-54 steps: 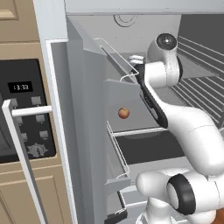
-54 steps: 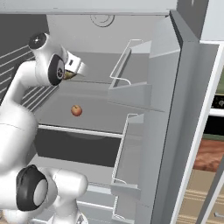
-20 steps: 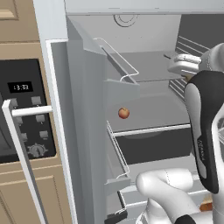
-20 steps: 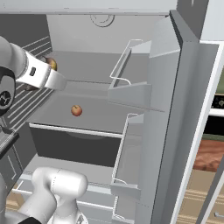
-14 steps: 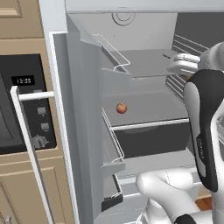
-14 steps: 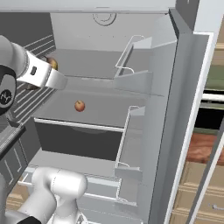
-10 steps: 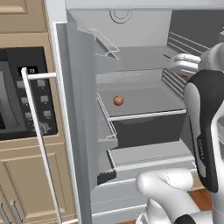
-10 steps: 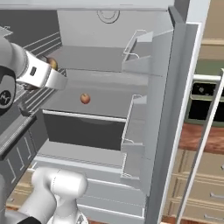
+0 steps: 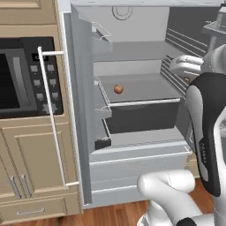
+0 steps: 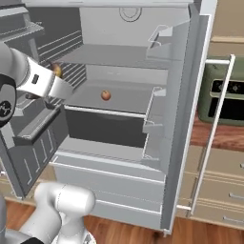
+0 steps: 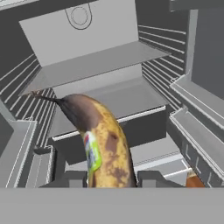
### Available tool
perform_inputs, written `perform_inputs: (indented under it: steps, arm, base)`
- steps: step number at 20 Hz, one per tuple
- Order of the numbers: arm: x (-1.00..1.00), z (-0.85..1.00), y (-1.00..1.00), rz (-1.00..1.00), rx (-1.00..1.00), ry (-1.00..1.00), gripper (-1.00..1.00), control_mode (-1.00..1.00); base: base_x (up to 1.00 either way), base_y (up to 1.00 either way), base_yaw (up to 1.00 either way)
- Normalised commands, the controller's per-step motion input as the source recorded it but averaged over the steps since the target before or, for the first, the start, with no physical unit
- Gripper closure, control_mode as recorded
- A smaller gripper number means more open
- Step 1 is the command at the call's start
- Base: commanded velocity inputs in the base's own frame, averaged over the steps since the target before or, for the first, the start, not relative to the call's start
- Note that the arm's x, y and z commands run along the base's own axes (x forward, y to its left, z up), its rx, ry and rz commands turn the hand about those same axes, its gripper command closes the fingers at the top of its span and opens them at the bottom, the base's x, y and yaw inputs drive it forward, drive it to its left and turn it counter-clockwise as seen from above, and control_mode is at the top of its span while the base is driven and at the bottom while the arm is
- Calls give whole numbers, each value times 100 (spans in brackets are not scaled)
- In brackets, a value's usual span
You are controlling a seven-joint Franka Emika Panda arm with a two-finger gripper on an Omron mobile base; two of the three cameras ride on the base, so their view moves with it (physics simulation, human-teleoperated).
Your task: Retrieve the banana and peach from the fridge and place them into the bowl on the dining table.
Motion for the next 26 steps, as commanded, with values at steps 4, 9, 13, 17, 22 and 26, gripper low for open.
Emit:
perform_inputs:
  steps: [4,9,13,17,22,26]
  arm:
    - [0,0,0,0,0,0,100,100]
    - [0,0,0,0,0,0,100,100]
    - [0,0,0,0,0,0,100,100]
    - [0,0,0,0,0,0,100,100]
    - [0,0,0,0,0,0,100,100]
    - [0,0,0,0,0,0,100,100]
  base:
    - [-25,0,24]
    - [-19,0,25]
    - [-26,3,22]
    - [-39,21,24]
    - [-44,26,30]
    - [-46,23,34]
